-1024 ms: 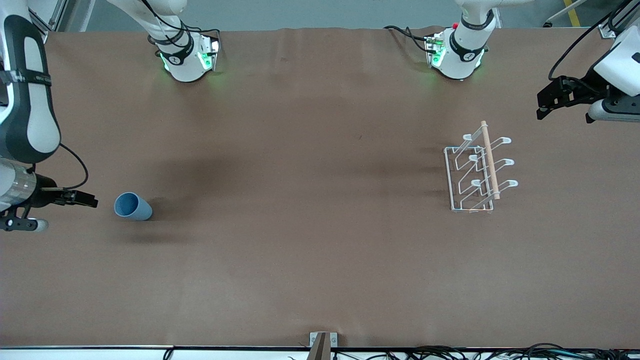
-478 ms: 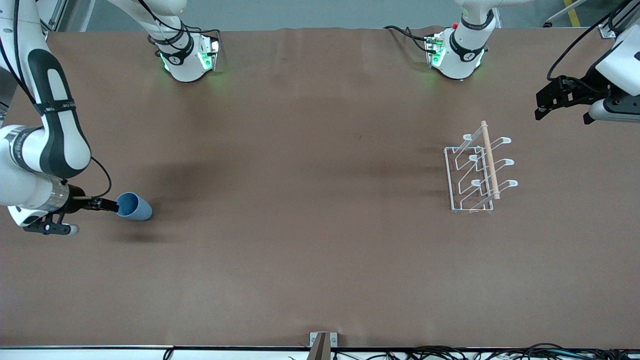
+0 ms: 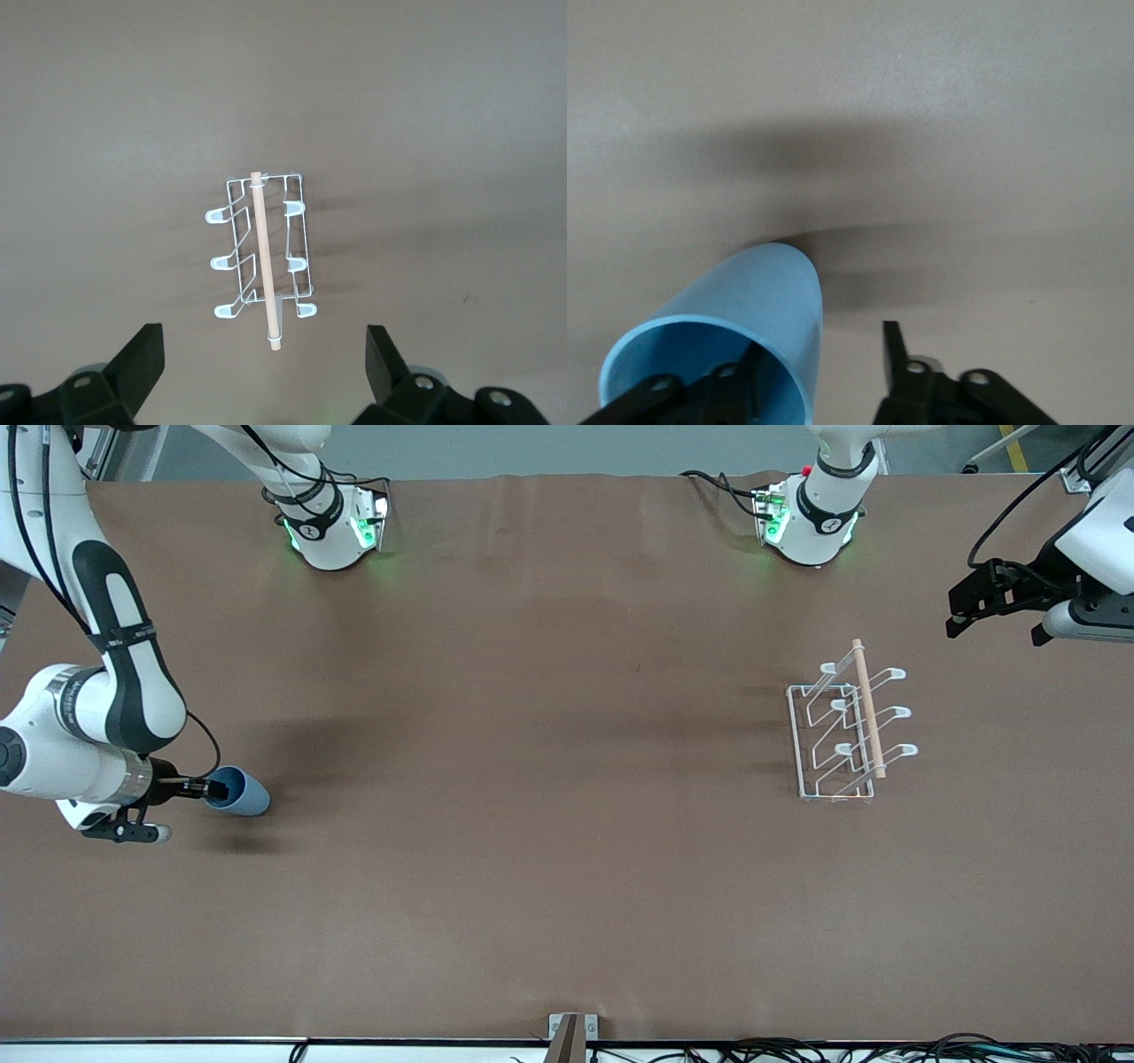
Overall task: Hang cup on cup holder
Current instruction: 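Lift the blue cup with the right gripper while the left gripper rises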
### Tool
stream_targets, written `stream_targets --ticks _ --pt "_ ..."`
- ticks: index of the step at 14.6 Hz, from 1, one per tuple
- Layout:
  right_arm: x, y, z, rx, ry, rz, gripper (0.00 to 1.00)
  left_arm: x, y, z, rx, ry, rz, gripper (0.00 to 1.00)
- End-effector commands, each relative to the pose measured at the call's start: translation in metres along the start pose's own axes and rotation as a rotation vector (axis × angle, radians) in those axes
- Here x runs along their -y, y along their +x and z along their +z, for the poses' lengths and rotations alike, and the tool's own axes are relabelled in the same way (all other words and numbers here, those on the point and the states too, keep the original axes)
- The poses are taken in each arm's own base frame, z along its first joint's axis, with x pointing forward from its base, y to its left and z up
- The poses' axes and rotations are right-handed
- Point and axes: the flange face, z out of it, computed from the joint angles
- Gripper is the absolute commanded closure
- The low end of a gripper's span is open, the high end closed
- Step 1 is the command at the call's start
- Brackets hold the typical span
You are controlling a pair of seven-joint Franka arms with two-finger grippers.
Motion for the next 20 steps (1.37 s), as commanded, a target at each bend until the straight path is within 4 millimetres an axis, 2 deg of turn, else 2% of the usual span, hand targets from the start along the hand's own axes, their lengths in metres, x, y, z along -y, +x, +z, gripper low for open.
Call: stream_targets --ticks 1,4,8,13,14,16,17,19,20 --pt "0.001 -0.004 0.000 0.000 0.012 -0.030 1.00 0.000 0.002 -0.005 0.001 -0.022 0.004 0.00" --pt "0.010 -0.005 -0.012 0.015 0.019 -0.039 1.00 0.000 0.002 -0.004 0.002 -0.027 0.005 0.00" --pt "0.047 -0.018 -0.080 0.008 0.123 -0.042 1.00 -0.001 0.003 -0.004 0.002 -0.028 0.006 0.00" --pt "0.133 -0.049 -0.140 0.055 0.358 -0.089 0.99 -0.009 0.003 -0.003 0.004 -0.036 0.033 0.00" --pt "0.148 -0.055 -0.150 0.058 0.404 -0.099 0.99 -0.017 0.007 0.005 0.019 -0.050 0.050 0.00" --pt "0.184 -0.068 -0.167 0.087 0.531 -0.119 0.99 -0.062 0.015 0.021 0.044 -0.096 0.134 0.00" --pt "0.195 -0.073 -0.172 0.104 0.603 -0.125 0.99 -0.083 0.015 0.025 0.048 -0.101 0.171 0.00" --pt "0.212 -0.081 -0.178 0.134 0.734 -0.187 0.99 -0.135 0.008 0.023 0.023 -0.105 0.266 0.00" --pt "0.216 -0.084 -0.180 0.154 0.797 -0.214 0.99 -0.168 0.001 0.021 0.014 -0.106 0.325 0.00"
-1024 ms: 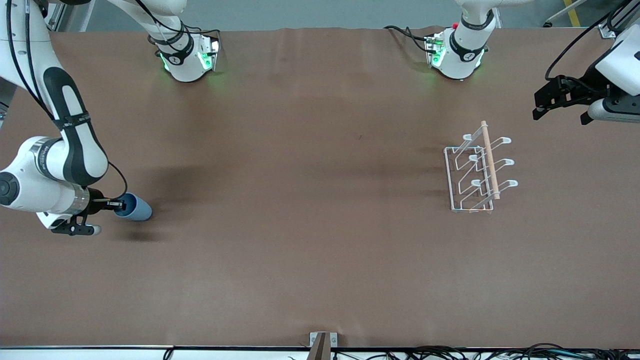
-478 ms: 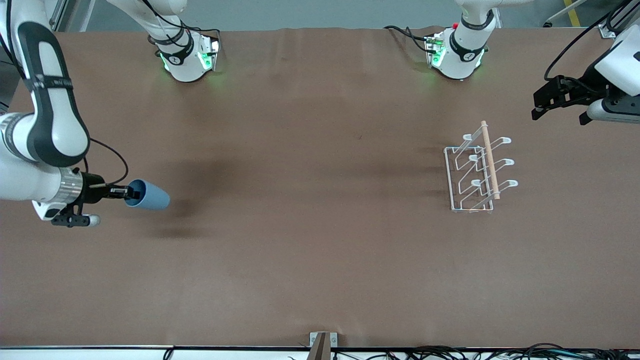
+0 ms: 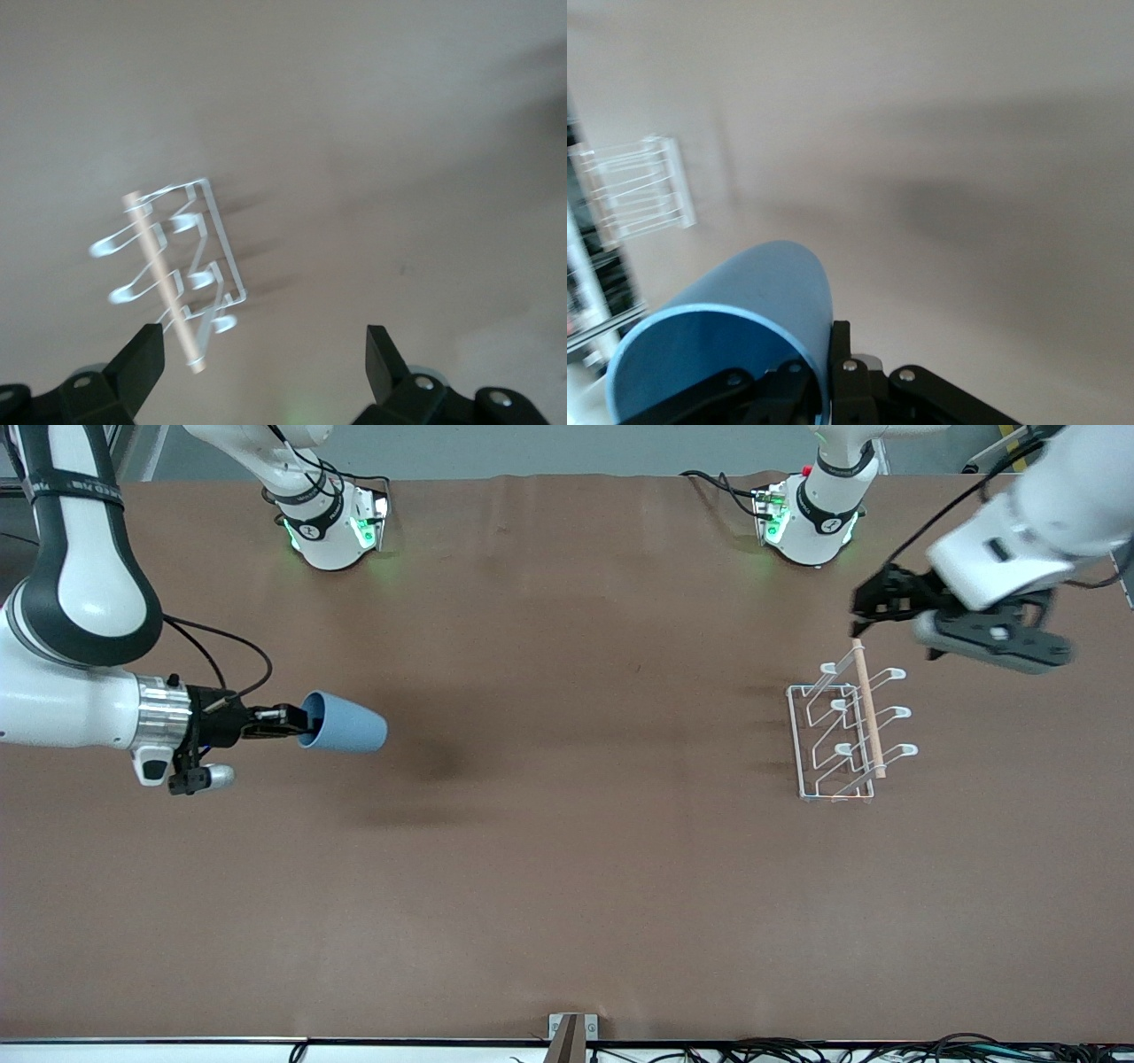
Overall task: Hang cup on cup holder
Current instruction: 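Lift the blue cup with the right gripper while the left gripper rises, then move the left gripper to the cup and grasp its base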
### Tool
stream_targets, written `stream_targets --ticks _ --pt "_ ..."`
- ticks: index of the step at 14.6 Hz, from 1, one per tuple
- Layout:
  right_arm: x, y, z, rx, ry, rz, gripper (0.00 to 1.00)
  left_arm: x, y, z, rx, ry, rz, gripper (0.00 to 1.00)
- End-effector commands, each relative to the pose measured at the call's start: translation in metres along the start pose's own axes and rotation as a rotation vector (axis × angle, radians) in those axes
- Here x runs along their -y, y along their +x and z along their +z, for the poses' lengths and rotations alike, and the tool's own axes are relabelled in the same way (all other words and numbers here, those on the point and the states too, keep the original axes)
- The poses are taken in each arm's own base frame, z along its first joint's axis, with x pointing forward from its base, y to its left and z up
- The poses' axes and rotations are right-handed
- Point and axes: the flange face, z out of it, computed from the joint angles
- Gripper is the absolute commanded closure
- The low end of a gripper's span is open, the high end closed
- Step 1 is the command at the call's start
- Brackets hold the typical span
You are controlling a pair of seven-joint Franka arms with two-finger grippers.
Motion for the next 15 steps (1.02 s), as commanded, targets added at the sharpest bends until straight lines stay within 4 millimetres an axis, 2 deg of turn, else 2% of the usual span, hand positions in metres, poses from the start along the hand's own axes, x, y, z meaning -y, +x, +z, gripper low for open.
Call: stream_targets --ticks 1,4,6,7,9,11,13,15 --pt "0.009 -0.013 0.001 0.040 0.158 -0.063 0.99 -0.073 -0.001 -0.006 -0.028 -0.007 0.140 0.00" --pt "0.022 -0.017 0.008 0.080 0.250 -0.077 0.99 -0.176 -0.016 0.001 -0.057 -0.018 0.327 0.00" --pt "0.034 -0.019 0.018 0.115 0.294 -0.088 1.00 -0.247 -0.029 0.014 -0.088 -0.043 0.452 0.00" --pt "0.035 -0.021 0.019 0.133 0.307 -0.089 1.00 -0.266 -0.031 0.011 -0.128 -0.061 0.485 0.00" --pt "0.039 -0.025 0.022 0.165 0.343 -0.111 1.00 -0.302 -0.025 0.018 -0.204 -0.112 0.544 0.00" --pt "0.044 -0.027 0.026 0.191 0.437 -0.164 1.00 -0.329 -0.017 0.023 -0.262 -0.164 0.575 0.00" --pt "0.044 -0.026 0.028 0.201 0.449 -0.165 1.00 -0.358 -0.007 0.041 -0.304 -0.222 0.604 0.00" --pt "0.051 -0.028 0.036 0.221 0.447 -0.172 1.00 -0.378 0.000 0.053 -0.340 -0.270 0.608 0.00"
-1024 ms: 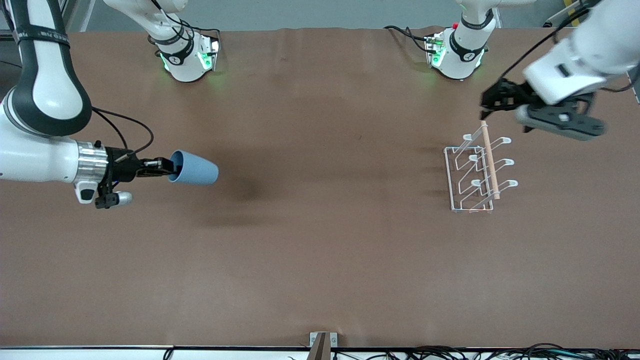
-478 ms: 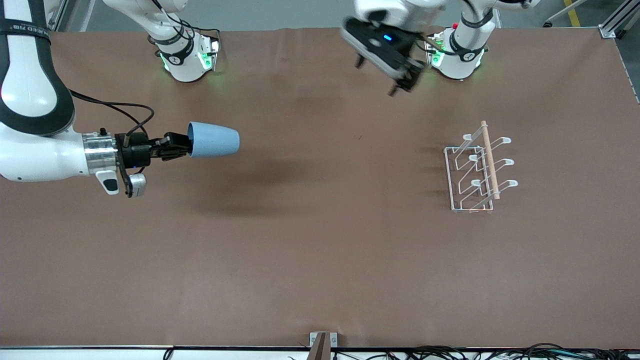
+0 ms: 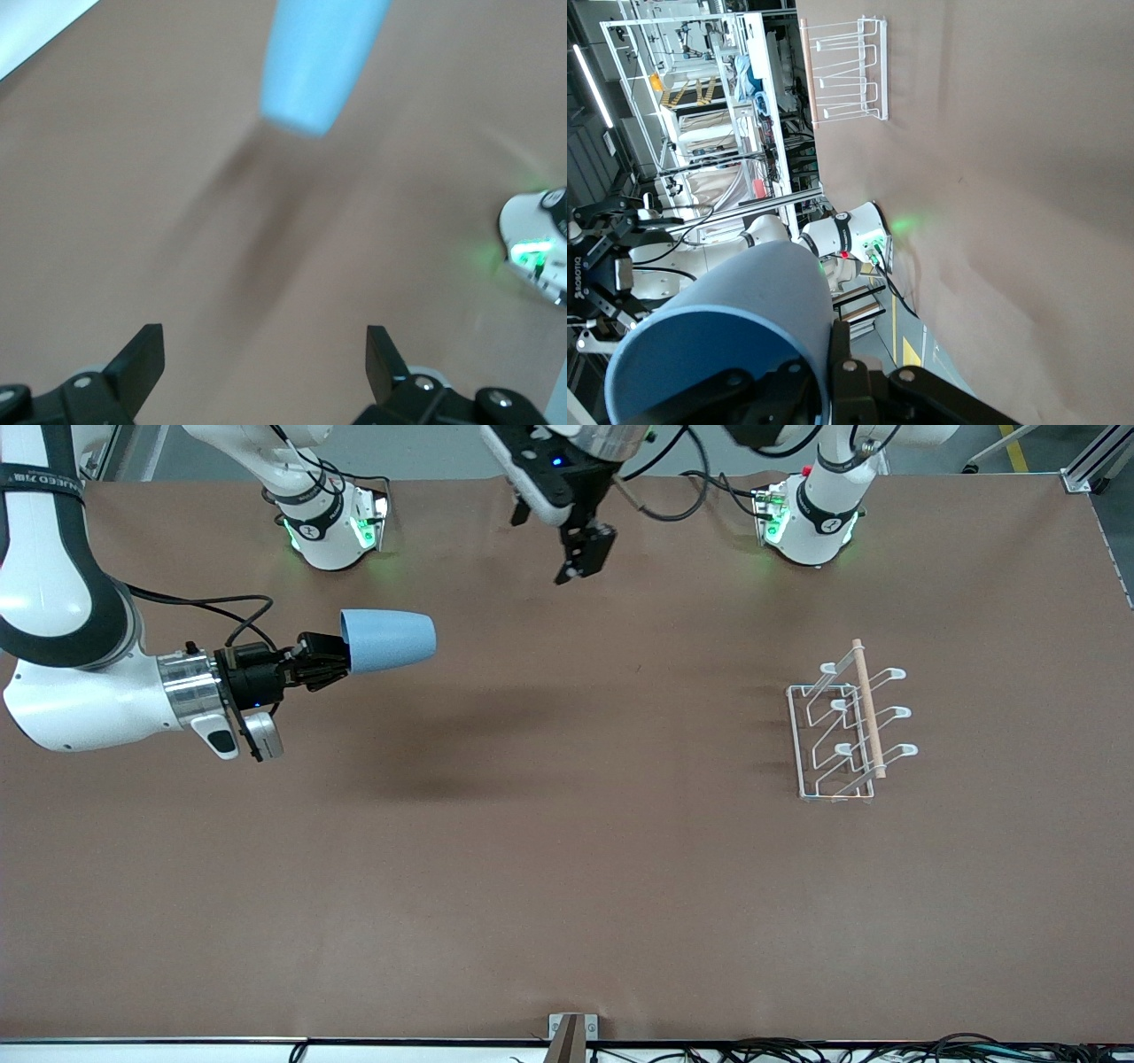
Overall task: Hang cup on cup holder
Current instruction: 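Move the left gripper to the cup and grasp its base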
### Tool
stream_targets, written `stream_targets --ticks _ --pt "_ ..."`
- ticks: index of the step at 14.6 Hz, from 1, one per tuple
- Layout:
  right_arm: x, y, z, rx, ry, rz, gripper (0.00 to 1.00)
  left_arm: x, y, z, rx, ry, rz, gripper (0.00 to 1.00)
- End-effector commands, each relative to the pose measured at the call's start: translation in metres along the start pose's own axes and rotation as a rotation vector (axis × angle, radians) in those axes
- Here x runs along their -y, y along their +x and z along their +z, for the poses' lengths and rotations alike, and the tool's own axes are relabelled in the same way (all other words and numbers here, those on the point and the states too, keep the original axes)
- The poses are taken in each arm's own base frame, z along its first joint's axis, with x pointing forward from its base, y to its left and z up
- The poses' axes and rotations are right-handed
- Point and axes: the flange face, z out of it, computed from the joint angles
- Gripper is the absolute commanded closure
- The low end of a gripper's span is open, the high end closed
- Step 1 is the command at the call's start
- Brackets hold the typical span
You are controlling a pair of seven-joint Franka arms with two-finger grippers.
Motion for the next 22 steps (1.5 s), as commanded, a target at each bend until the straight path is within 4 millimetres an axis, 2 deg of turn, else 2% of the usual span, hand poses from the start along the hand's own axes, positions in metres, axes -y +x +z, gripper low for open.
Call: stream_targets --ticks 1,9,13,18,22 --pt "0.004 -0.002 0.016 0.036 0.037 -0.021 1.00 -0.019 0.027 0.016 -0.086 -0.063 0.022 0.00" --pt "0.009 -0.002 0.030 0.078 0.043 -0.025 1.00 -0.033 0.052 0.060 -0.186 -0.091 0.059 0.00" --pt "0.013 -0.005 0.035 0.111 0.052 -0.031 0.99 -0.022 0.059 0.081 -0.247 -0.051 0.089 0.00" --pt "0.015 -0.007 0.044 0.145 0.058 -0.034 0.98 -0.023 0.059 0.109 -0.246 -0.049 0.105 0.00" --pt "0.016 -0.007 0.045 0.153 0.060 -0.036 0.97 -0.029 0.056 0.117 -0.234 -0.016 0.151 0.02"
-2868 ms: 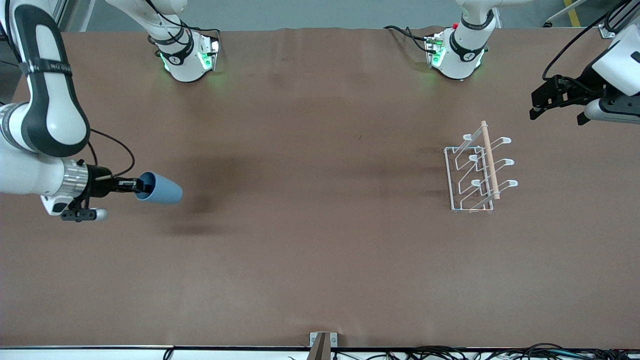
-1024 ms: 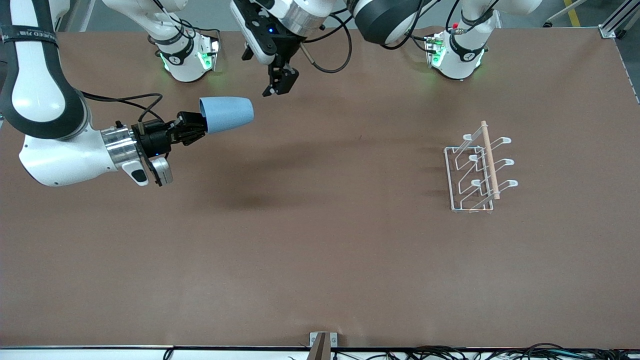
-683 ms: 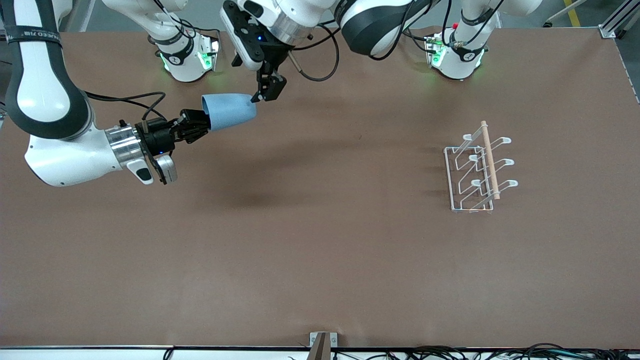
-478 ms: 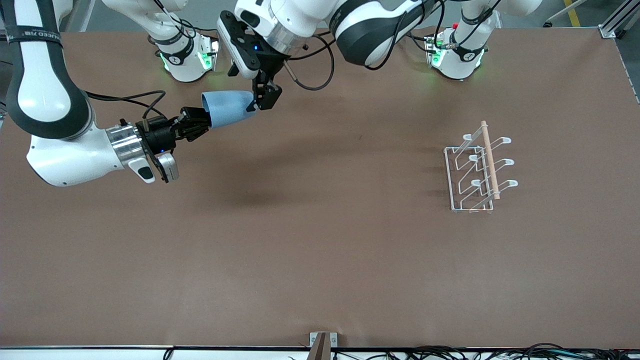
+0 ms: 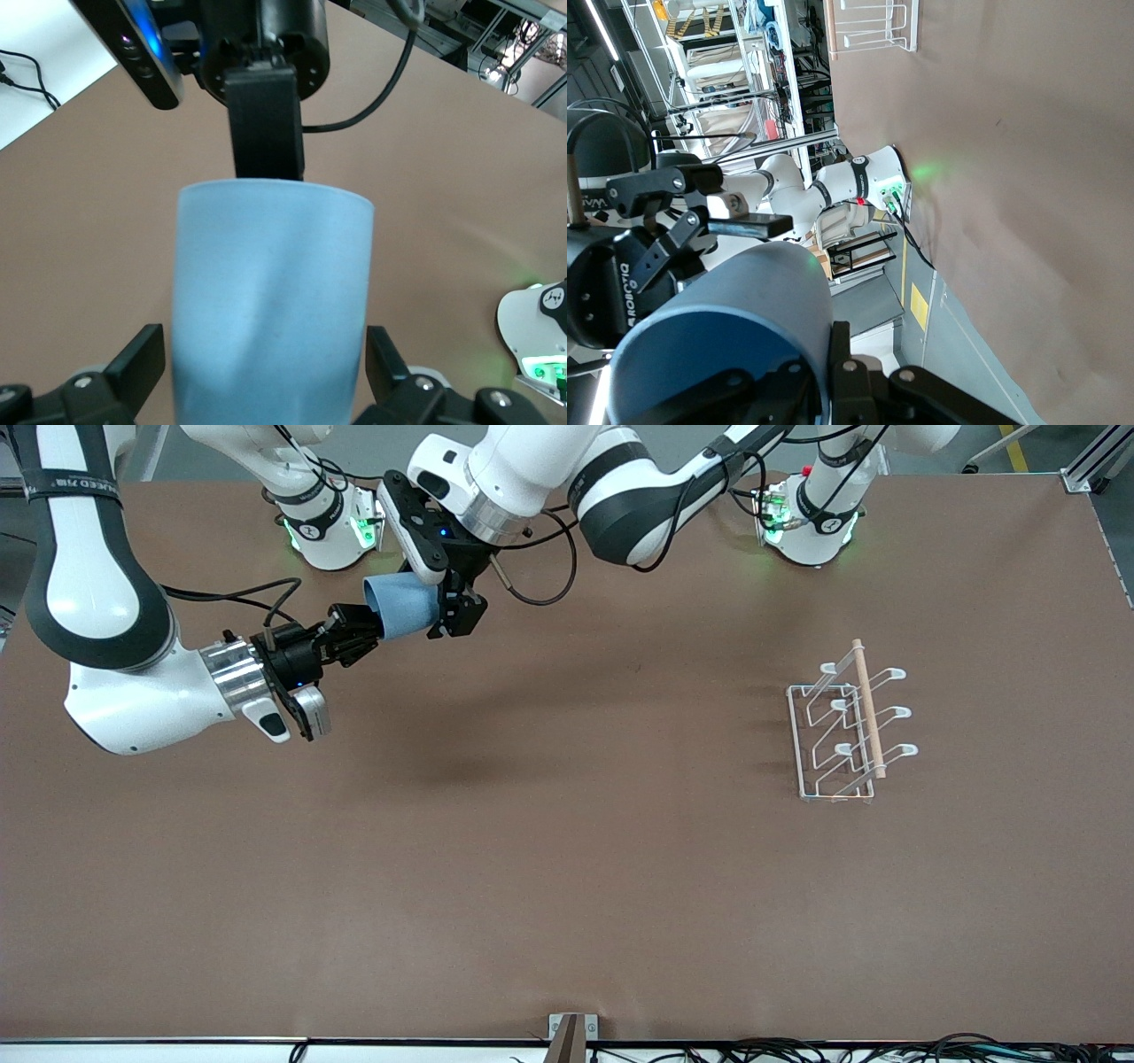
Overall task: Hang cup on cup holder
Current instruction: 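Open the right gripper while the left gripper carries the cup away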
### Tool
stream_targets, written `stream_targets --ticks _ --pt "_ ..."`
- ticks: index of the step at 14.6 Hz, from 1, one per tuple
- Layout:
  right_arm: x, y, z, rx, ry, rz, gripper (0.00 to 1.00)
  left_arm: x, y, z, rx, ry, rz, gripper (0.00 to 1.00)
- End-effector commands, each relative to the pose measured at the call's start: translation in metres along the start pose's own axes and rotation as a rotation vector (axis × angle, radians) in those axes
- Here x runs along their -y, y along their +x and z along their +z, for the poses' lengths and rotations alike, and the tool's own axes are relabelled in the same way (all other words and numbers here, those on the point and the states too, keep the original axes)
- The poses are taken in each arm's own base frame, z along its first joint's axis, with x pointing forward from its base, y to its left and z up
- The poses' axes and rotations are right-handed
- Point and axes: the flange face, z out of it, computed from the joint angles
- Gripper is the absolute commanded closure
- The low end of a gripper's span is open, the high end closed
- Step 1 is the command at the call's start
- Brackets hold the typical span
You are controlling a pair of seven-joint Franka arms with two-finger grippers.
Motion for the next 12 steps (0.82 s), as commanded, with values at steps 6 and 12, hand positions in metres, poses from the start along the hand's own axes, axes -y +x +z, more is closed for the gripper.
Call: stream_targets --ticks 6,12 --pt "0.003 -0.003 0.002 -0.002 0.023 -0.011 0.95 -0.003 0.003 0.002 0.013 0.054 0.068 0.69" --pt "0.005 -0.002 -0.004 -0.020 0.008 -0.002 0.00 0.038 -0.019 -0.032 0.282 0.123 0.032 0.70"
